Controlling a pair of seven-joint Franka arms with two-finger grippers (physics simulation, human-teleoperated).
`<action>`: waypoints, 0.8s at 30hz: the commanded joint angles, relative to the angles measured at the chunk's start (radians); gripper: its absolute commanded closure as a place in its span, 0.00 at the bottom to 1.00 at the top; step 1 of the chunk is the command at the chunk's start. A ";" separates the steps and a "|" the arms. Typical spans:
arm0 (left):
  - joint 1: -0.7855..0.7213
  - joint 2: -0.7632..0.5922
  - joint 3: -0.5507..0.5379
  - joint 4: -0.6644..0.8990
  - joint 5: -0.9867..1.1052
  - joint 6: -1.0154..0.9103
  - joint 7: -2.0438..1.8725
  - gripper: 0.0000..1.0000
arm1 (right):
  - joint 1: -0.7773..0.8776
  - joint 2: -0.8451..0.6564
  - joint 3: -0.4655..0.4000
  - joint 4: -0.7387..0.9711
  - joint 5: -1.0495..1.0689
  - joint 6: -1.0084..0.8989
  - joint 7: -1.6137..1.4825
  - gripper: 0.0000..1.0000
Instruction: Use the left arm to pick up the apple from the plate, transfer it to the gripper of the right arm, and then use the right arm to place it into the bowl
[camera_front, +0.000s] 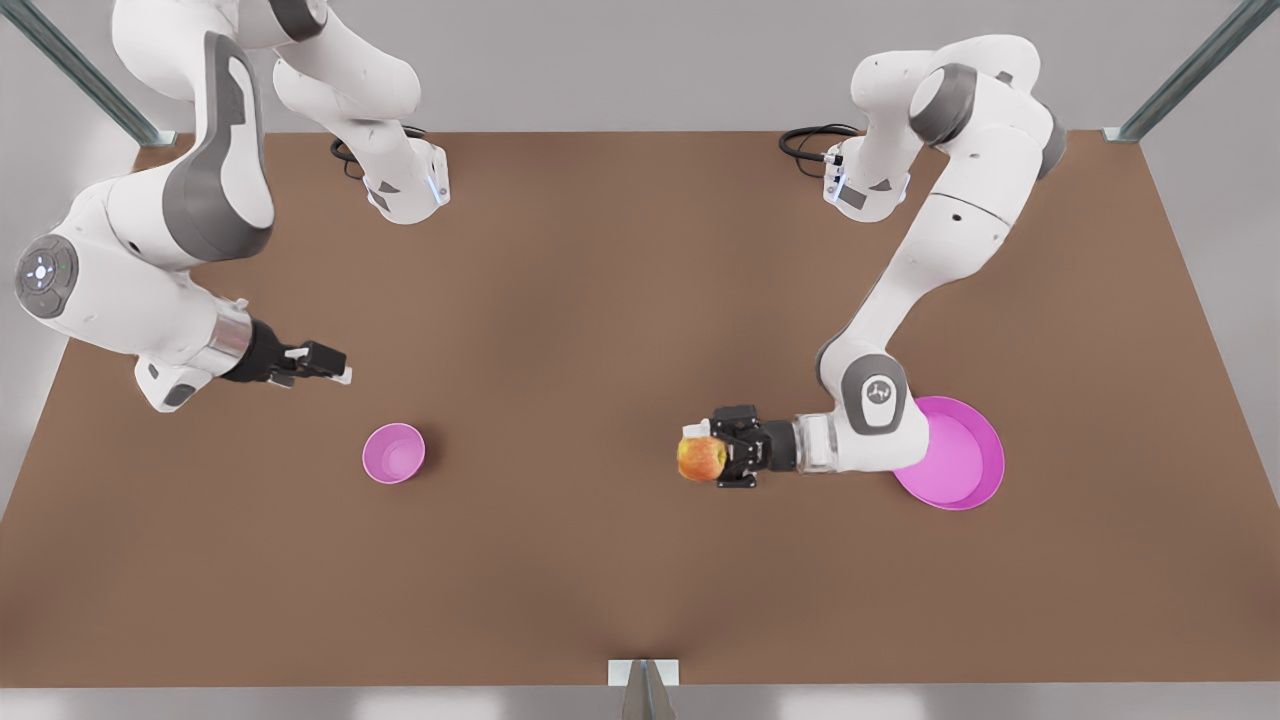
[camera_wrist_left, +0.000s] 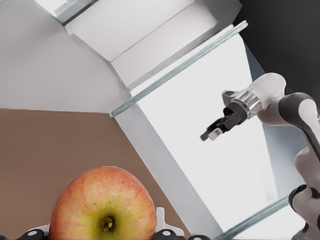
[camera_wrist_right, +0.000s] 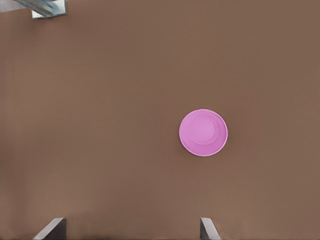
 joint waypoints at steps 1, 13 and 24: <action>-0.034 0.030 -0.010 0.043 -0.086 -0.062 1.282 0.26 | 0.030 0.041 0.006 -0.003 0.227 0.105 0.067 0.00; -0.243 0.261 -0.023 0.303 -0.172 0.139 1.415 0.24 | 0.187 0.227 0.006 -0.135 0.946 0.562 -0.269 0.00; -0.243 0.301 -0.047 0.303 -0.195 0.139 1.480 0.24 | 0.271 0.311 0.008 -0.168 1.037 0.665 -0.573 0.00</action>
